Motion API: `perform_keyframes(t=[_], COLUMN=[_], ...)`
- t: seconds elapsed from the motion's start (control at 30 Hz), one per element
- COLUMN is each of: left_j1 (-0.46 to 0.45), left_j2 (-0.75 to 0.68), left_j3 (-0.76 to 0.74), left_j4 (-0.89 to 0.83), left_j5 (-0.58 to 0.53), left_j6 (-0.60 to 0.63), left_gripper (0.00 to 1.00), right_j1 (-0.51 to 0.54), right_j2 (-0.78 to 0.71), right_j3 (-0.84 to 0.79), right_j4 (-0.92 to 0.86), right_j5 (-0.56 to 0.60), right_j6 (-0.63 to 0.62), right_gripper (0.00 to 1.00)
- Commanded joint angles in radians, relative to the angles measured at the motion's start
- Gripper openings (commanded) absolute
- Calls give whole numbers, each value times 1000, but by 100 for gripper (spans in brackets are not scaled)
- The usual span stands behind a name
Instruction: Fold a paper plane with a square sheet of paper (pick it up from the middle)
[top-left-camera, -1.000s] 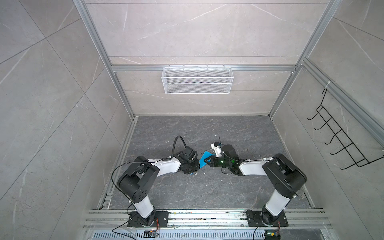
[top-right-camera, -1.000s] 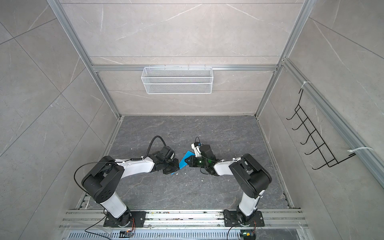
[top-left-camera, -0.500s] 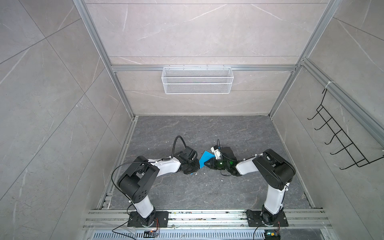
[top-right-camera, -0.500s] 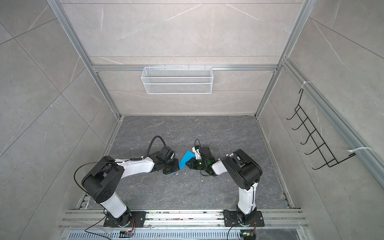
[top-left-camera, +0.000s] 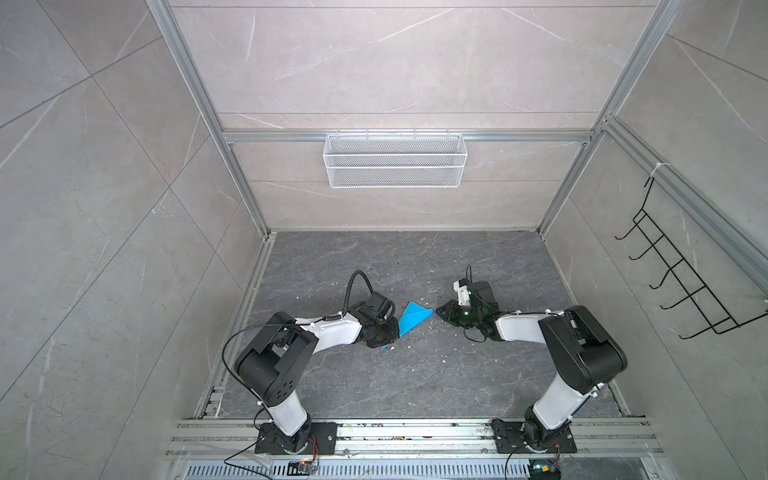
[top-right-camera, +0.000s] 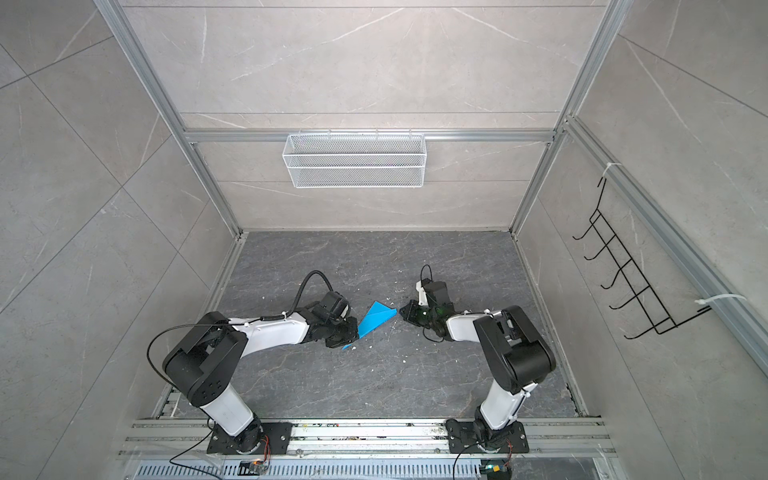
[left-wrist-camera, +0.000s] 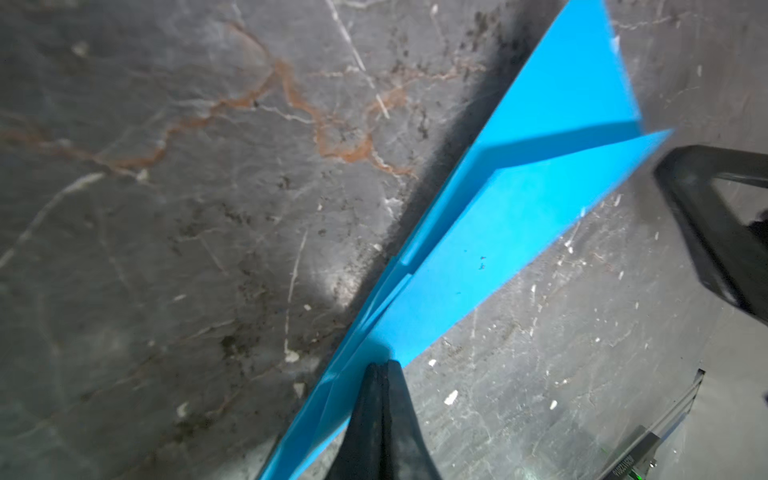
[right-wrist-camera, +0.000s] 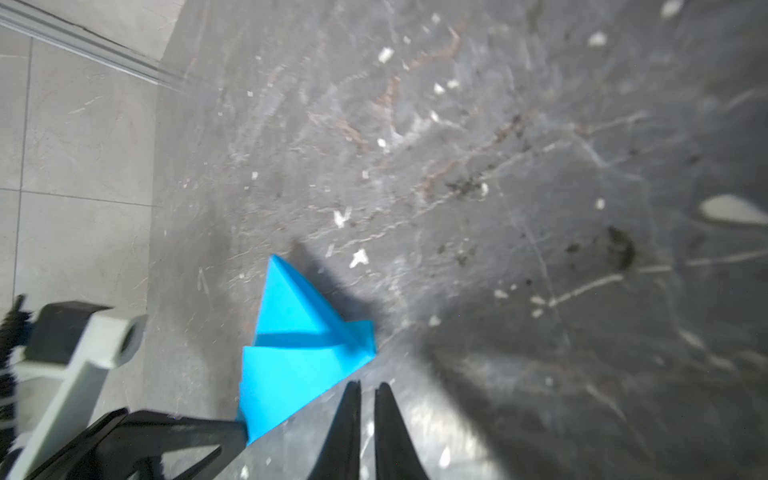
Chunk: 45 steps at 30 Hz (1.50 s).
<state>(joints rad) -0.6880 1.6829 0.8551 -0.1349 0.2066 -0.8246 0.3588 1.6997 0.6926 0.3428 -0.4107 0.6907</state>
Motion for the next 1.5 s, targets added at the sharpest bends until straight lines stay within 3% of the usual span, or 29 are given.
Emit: perform_keyframes(t=[0.0,0.17,0.37,0.6,0.7,0.83,1.0,1.17,1.47], left_j1=[6,32,119,211,253,301,306,306,308], left_j2=[-87,-231,-411,-574,-620,-650,-648,-642,-632], left_j3=[55,56,-24,-80,-85,-92,-87,-89,-91], left_j4=[-21,-47,-137,-289,-343,-368,-369,-373,-368], left_j5=[37,-26,-128,-246,-261,-240,-230,-227,-227], left_j6=[60,111,184,253,266,274,280,280,279], left_gripper=[15,50,72,99,99,99,99,99,99], right_j1=[9,89,287,481,525,541,543,543,543], right_j2=[-109,-219,-203,-56,36,162,289,362,405], right_j3=[37,89,207,402,525,664,825,912,948], right_j4=[-181,-435,-665,-824,-937,-1047,-1166,-1247,-1291], right_j5=[63,189,367,518,587,623,681,719,713], right_j6=[-43,-32,141,370,452,537,598,621,616], right_gripper=[16,33,61,73,73,66,65,59,40])
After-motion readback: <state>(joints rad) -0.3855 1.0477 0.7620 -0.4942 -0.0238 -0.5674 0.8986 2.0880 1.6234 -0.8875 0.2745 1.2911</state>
